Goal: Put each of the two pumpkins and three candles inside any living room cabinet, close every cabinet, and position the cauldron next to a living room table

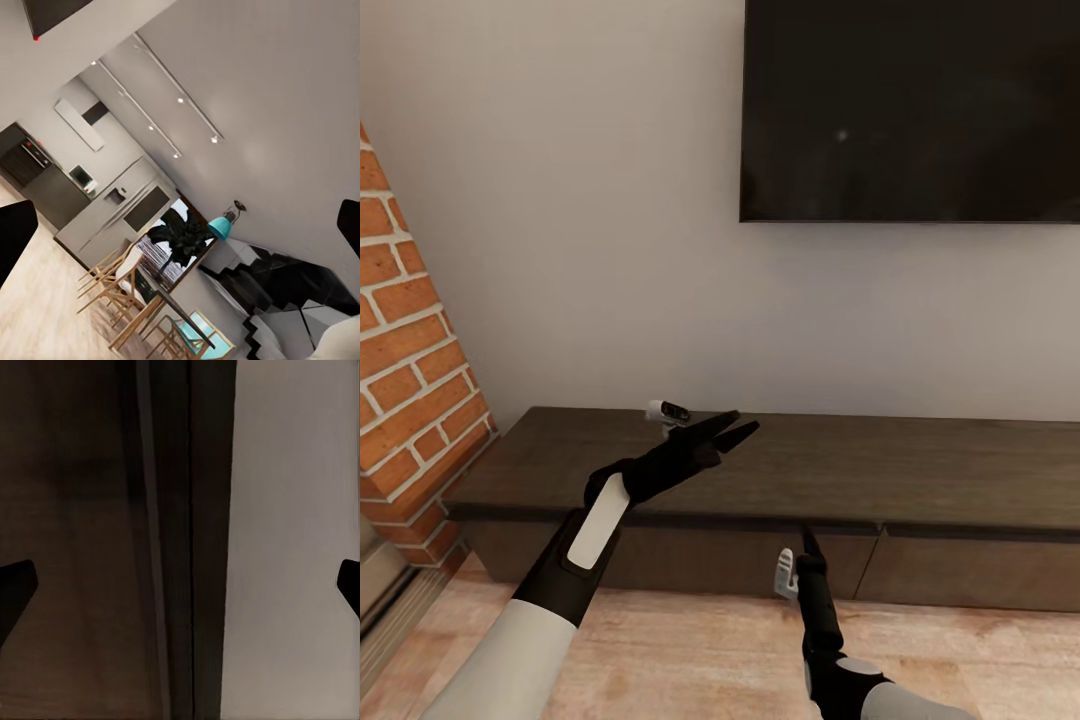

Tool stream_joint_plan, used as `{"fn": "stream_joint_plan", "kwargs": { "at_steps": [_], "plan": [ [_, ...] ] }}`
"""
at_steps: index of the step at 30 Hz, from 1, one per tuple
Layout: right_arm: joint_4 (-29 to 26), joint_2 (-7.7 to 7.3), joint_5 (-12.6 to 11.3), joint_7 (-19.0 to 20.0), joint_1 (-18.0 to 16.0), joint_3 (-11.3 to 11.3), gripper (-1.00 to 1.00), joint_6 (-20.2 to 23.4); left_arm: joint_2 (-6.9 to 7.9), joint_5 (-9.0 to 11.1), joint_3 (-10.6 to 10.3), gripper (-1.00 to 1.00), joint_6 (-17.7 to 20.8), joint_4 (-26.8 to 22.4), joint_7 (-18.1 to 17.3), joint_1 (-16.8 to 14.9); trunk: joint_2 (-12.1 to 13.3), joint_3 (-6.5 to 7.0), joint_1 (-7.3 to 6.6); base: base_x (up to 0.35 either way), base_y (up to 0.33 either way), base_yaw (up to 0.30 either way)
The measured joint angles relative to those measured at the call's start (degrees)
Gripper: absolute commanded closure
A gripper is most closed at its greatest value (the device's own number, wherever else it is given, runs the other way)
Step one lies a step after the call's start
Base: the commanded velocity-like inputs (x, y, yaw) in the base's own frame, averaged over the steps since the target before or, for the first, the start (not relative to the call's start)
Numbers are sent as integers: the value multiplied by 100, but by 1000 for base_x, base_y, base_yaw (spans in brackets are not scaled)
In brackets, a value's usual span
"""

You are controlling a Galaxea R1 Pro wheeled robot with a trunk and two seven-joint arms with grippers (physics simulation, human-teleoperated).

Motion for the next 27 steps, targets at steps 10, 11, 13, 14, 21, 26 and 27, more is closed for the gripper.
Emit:
{"fn": "stream_joint_plan", "kwargs": {
  "at_steps": [10, 11, 13, 14, 21, 26, 27],
  "plan": [
    [21, 18, 43, 7, -9, 9, -100, -115, 0, 1, 0, -100, 0, 0, -6, 0, 0, 0, 0, 0, 0, 0],
    [22, 18, 45, 7, -9, 9, -100, -115, 0, 1, 0, -100, 0, 0, -6, 0, 0, 0, 0, 0, 0, 0],
    [26, 22, 49, 9, -10, 10, -100, -115, -1, 1, 0, -100, 0, 0, -6, 0, 0, 0, 0, 0, 0, 0],
    [29, 24, 52, 9, -9, 13, -100, -115, -3, 3, 0, -100, 0, 0, -6, 0, 0, 0, 0, 0, 0, 0],
    [79, 101, 65, 11, -10, 27, -100, -124, -8, 8, 0, -100, -3, 29, -12, 0, 0, 0, 0, 0, 0, 0],
    [87, 138, 67, 247, -9, 27, -100, -124, -1, 9, 0, -100, -8, 74, -27, 6, 0, 0, 0, 0, 0, 0],
    [87, 138, 67, 269, -9, 28, -100, -124, -1, 9, 0, -100, -8, 77, -27, 6, 0, 0, 0, 0, 0, 0]
  ]
}}
